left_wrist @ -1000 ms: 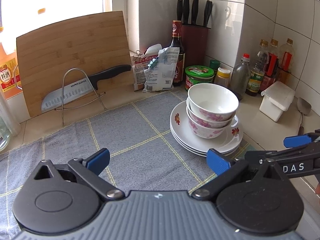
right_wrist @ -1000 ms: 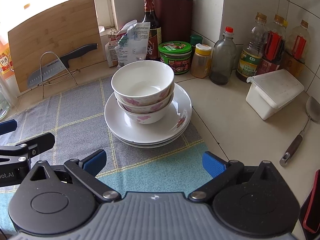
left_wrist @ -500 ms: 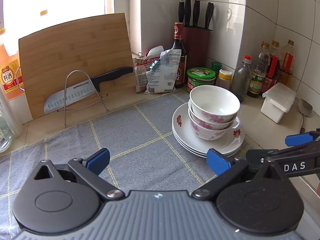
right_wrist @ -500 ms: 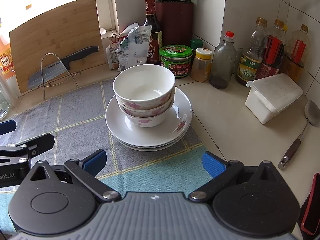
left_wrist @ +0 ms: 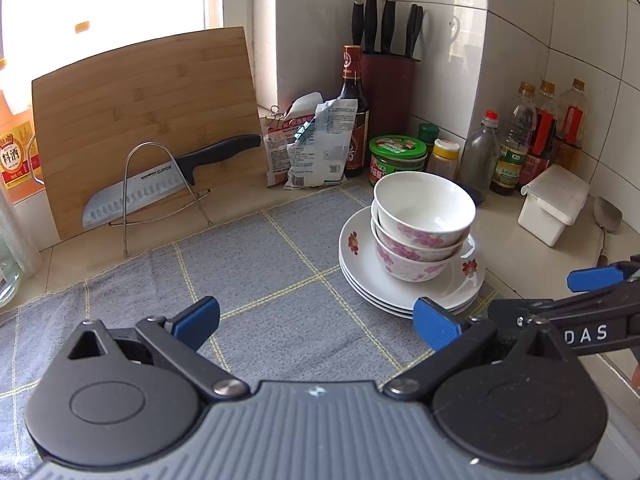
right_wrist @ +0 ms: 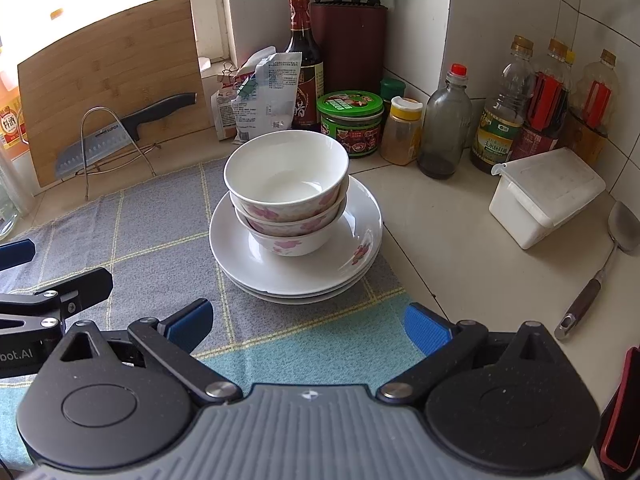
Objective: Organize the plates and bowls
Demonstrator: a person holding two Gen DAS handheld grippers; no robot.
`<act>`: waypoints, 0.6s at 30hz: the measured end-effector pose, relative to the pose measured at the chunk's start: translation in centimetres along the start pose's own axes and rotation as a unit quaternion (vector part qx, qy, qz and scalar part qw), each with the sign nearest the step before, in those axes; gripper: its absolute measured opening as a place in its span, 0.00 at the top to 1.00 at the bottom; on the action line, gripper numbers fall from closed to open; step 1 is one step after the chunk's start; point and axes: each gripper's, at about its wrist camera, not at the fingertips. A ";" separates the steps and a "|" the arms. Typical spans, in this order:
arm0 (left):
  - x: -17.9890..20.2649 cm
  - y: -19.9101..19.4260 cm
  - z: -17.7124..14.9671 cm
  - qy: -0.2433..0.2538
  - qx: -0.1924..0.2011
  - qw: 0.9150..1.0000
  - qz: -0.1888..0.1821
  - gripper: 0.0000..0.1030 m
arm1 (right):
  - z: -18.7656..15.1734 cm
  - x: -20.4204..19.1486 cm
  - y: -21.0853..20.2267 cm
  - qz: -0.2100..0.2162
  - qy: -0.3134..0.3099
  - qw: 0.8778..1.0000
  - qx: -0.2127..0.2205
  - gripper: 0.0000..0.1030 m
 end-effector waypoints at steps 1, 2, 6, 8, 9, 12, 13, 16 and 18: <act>0.0 0.0 0.0 0.000 0.000 1.000 -0.001 0.01 | 0.0 0.0 0.0 0.000 0.000 1.000 0.000 0.00; 0.0 0.0 0.0 0.000 0.000 1.000 -0.001 0.01 | 0.0 0.0 0.0 -0.001 0.000 1.000 0.000 0.00; 0.1 0.1 0.1 0.001 0.000 1.000 -0.003 0.01 | 0.1 0.0 0.1 0.000 -0.001 1.000 0.000 0.00; 0.1 0.1 0.1 0.001 0.000 1.000 -0.003 0.01 | 0.1 0.0 0.1 0.000 -0.001 1.000 0.000 0.00; 0.1 0.1 0.1 0.001 0.000 1.000 -0.003 0.01 | 0.1 0.0 0.1 0.000 -0.001 1.000 -0.001 0.00; 0.1 0.1 0.1 0.001 0.000 1.000 -0.003 0.01 | 0.1 0.0 0.1 -0.001 -0.001 1.000 -0.001 0.00; 0.1 0.1 0.2 0.001 0.000 1.000 -0.004 0.01 | 0.1 0.0 0.1 0.000 0.000 1.000 -0.001 0.00; 0.1 0.1 0.1 0.001 0.000 1.000 -0.003 0.01 | 0.1 0.0 0.2 0.000 0.000 1.000 -0.001 0.00; 0.1 0.2 0.2 0.001 -0.002 1.000 -0.005 0.01 | 0.1 0.0 0.2 0.000 -0.001 1.000 -0.001 0.00</act>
Point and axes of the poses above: each gripper's, at about its wrist camera, not at the fingertips, and y roughly the way its jaws point, x to its right, z to its top, and after that the axes turned 5 degrees about x, right-handed
